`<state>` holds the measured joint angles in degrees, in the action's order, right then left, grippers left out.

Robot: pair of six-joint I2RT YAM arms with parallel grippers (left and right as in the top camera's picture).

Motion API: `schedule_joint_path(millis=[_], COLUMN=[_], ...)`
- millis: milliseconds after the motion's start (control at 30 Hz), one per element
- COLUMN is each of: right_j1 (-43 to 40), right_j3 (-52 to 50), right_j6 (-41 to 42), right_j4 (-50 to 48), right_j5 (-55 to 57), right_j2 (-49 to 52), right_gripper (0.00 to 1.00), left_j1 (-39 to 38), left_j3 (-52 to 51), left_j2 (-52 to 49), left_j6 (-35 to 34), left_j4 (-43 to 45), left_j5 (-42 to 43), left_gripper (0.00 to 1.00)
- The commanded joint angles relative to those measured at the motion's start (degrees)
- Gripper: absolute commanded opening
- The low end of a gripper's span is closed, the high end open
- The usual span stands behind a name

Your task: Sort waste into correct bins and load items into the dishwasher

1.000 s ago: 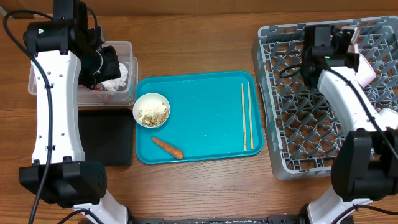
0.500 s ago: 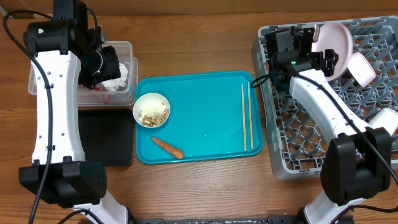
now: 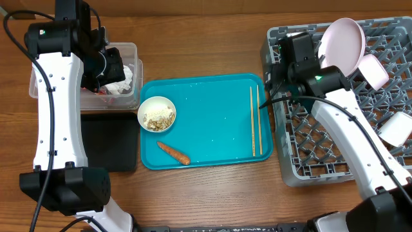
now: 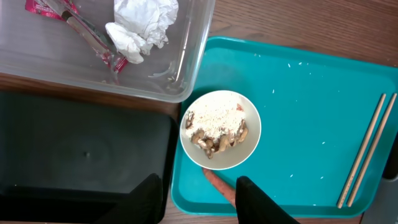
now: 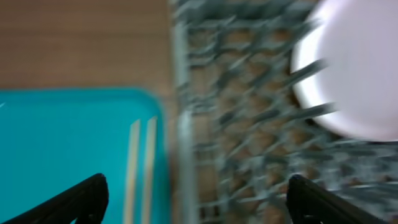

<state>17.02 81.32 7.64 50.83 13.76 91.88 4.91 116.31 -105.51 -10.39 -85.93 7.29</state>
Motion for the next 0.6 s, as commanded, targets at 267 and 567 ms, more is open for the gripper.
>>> schedule_joint_path(millis=[267,567], right_j1=[1.31,5.42], right_j3=[0.07,0.07], right_j6=[6.19,9.70], right_j4=[4.94,5.27], right_j5=[-19.96,-20.44], right_j2=[10.23,15.52], right_gripper=[0.79,0.79], left_j1=[0.28,0.31], left_j3=[0.81,0.81], left_j2=[1.40,1.40], left_j6=[-0.63,-0.96], left_j4=[0.04,-0.39], left_j5=[0.22,0.20], left_gripper=[0.42,0.43])
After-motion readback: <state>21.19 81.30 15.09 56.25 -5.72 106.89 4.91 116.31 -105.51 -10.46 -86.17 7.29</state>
